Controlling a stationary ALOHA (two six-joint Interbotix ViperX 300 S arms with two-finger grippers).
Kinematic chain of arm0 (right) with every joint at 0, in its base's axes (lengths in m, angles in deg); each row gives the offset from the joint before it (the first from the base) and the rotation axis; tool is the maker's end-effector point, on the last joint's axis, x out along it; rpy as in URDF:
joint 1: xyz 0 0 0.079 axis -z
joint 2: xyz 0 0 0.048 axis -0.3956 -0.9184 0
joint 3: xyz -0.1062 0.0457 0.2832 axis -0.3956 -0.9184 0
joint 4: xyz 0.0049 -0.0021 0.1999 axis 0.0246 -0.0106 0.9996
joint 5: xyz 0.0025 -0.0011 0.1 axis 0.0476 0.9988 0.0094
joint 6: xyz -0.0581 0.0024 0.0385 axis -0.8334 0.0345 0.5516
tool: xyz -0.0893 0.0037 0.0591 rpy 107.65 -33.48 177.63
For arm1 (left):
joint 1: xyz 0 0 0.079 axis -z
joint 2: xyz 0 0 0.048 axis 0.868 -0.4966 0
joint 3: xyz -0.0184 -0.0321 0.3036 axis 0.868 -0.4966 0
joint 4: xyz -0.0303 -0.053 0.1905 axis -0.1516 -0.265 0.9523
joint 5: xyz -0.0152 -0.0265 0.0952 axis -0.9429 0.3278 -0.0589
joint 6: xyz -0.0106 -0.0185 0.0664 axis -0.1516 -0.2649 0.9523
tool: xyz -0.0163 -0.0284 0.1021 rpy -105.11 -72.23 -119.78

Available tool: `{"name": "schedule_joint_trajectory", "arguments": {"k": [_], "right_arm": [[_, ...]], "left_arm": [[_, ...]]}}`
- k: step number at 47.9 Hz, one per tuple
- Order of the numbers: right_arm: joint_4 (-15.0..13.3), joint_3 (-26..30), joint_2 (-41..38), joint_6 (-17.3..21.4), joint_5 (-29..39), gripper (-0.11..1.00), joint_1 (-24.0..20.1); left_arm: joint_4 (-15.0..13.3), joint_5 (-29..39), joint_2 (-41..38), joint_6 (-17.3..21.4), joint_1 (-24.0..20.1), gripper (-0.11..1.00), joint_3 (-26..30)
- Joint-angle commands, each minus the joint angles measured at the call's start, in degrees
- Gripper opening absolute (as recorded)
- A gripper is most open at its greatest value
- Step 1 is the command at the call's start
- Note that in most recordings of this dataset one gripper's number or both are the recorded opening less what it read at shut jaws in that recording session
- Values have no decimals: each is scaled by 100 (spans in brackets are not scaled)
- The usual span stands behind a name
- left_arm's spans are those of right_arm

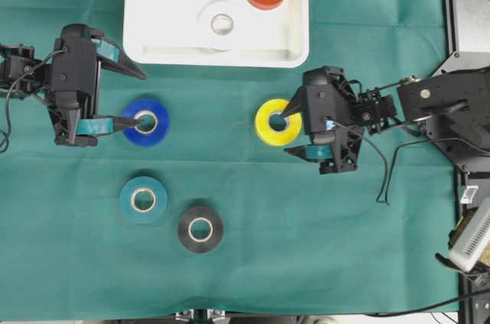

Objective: Put the tape alternately from left to right into the white case.
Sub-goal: 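Lower right gripper onto yellow tape and grasp it through the core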

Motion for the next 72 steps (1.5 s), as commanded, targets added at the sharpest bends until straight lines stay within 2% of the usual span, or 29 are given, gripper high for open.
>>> {"name": "schedule_joint_trajectory", "arguments": {"k": [1, 32, 52, 61, 72], "right_arm": [[-9, 167, -123, 9, 18, 81, -26], [-9, 536, -650, 18, 448, 79, -18], [-9, 677, -677, 18, 606, 48, -18], [-9, 721, -668, 18, 642, 30, -18], [-9, 729, -598, 18, 633, 29, -18]], "left_arm": [[-9, -53, 53, 9, 18, 73, 132], [-9, -53, 44, 9, 18, 73, 114], [-9, -53, 44, 9, 18, 73, 97], [-9, -53, 53, 9, 18, 73, 97], [-9, -53, 44, 9, 18, 73, 97]]}}
